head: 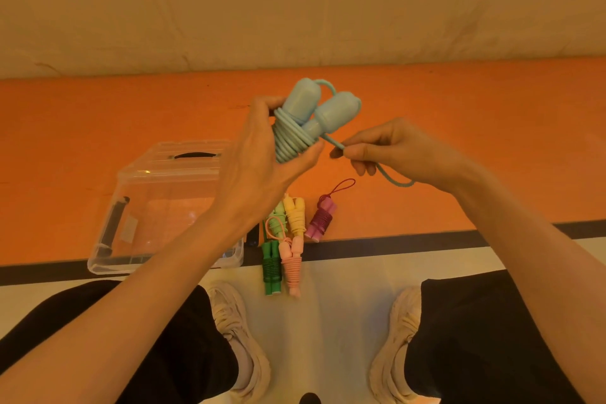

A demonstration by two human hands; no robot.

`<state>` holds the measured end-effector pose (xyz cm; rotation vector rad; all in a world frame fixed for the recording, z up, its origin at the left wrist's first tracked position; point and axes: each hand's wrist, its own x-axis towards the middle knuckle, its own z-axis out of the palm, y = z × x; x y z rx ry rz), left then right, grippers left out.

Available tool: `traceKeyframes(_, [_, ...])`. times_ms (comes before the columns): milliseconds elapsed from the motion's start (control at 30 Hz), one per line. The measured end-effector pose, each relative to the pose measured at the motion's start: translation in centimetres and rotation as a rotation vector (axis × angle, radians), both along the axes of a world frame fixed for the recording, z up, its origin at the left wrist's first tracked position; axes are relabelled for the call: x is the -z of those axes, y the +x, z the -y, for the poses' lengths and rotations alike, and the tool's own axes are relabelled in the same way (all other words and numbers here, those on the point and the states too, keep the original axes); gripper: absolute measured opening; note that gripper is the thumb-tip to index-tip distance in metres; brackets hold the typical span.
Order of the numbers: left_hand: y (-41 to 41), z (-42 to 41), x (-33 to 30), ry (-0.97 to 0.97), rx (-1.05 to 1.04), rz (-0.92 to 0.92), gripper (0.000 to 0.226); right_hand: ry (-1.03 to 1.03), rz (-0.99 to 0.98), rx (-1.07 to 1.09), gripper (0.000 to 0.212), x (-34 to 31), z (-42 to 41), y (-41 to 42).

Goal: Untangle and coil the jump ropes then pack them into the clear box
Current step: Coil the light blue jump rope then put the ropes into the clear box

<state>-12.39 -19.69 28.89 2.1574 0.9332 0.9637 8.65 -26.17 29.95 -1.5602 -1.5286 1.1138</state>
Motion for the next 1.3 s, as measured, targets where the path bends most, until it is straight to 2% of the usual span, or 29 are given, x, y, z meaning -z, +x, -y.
traceKeyframes(233, [0.5,0.1,0.4,0.03,0.003,-0.046,0.054,-0.044,-0.076,-0.156,0.022,-0.3,0.3,-1.0])
traceKeyframes(467, [0.6,0.0,0.6,-0.172,0.066,0.04,0.052,-0.102,0.022,-0.221,0.026,-0.3,0.5,-1.5])
traceKeyframes(533, [0.4,0.0,0.5,-0.091,0.063,-0.02,0.054,-0.11,0.037,-0.19,0.028,-0.7,0.7,-1.3])
traceKeyframes(667, [0.5,0.3,0.1,0.189,0.004,-0.219,0.057,-0.132,0.05,-0.139,0.023,-1.3,1.1,-1.5])
traceKeyframes(767, [0.8,0.3,0.0,0.325,-0.021,-0.286,0.059,-0.156,0.031,-0.115,0.024,-1.7,1.2,-1.7])
traceKeyframes(933, [0.6,-0.1,-0.2,0.334,-0.04,-0.288,0.064,-0.156,-0.012,-0.114,0.026,-1.9,1.5,-2.7])
traceKeyframes(1033, [0.5,0.0,-0.3,0.276,-0.046,-0.279,0.064,-0.173,-0.01,-0.135,0.035,-2.5,1.8,-3.1])
traceKeyframes(1100, [0.4,0.0,-0.2,0.181,-0.042,-0.229,0.059,-0.08,-0.045,0.029,0.039,-2.8,1.7,-2.7])
traceKeyframes(1200, [0.1,-0.2,0.0,0.047,-0.018,-0.126,0.056,0.211,-0.049,0.443,0.019,-2.1,1.4,-1.3])
traceKeyframes(1233, [0.1,-0.2,0.0,0.014,-0.014,-0.104,0.058,0.262,-0.052,0.507,0.012,-1.9,1.3,-1.1])
traceKeyframes(1300, [0.3,0.0,0.0,-0.038,-0.001,-0.079,0.064,0.273,-0.076,0.496,0.022,-1.2,1.1,-1.6])
